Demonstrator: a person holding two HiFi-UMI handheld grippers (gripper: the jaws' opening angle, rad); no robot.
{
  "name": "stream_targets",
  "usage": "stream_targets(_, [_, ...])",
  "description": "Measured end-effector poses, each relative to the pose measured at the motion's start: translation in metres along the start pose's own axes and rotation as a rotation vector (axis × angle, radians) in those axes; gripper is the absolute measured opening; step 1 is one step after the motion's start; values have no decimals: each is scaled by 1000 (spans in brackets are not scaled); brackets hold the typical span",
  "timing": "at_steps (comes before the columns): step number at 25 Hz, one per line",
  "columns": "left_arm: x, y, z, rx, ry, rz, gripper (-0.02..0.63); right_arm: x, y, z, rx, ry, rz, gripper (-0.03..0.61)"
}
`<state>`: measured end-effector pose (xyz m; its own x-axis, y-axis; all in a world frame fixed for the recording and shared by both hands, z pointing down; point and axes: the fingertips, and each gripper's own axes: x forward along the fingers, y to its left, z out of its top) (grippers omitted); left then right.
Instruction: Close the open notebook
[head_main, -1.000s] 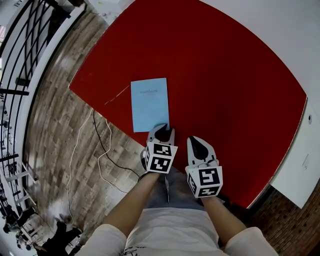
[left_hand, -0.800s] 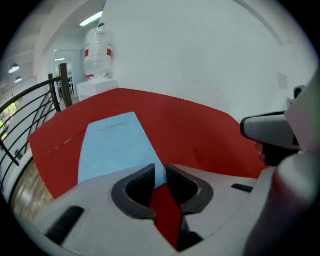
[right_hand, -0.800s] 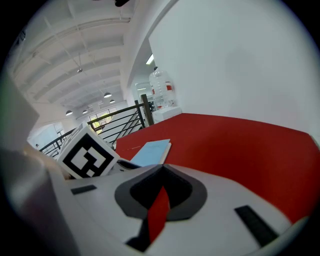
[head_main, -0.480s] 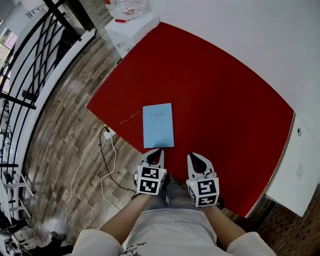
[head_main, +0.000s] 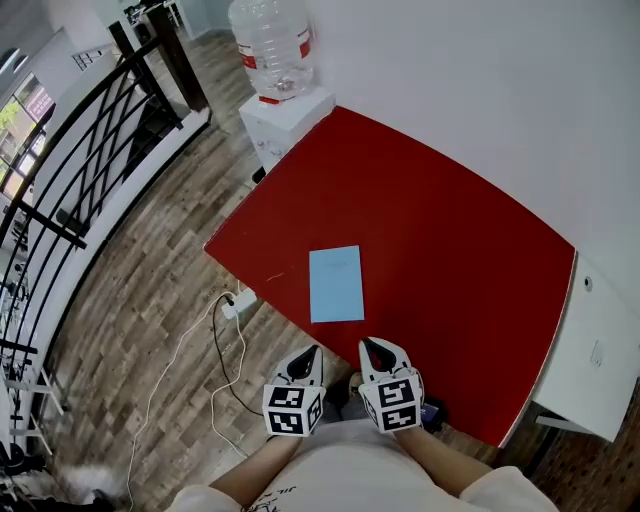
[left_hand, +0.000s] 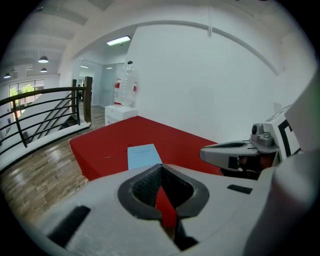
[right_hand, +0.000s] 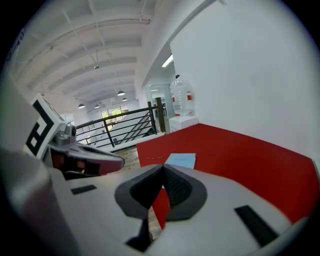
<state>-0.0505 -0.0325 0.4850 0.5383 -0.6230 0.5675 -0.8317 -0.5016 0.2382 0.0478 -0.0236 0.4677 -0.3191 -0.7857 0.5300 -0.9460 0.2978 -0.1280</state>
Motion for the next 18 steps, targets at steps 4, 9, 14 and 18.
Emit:
stream_targets(4, [-18,17,8,24,-63,58,6,5,21,8,8,1,22,5])
stream_targets(9, [-37,27,8,41,-91,83,6,7,50,12,20,-5,73,5])
stream_targets(14, [-44,29,10,60,-102,78,6,5,67,14,-4,-8,96,5])
stream_targets(18, [-43,27,10,68,-104,58,6,4,73,12,-19,-3,95,5])
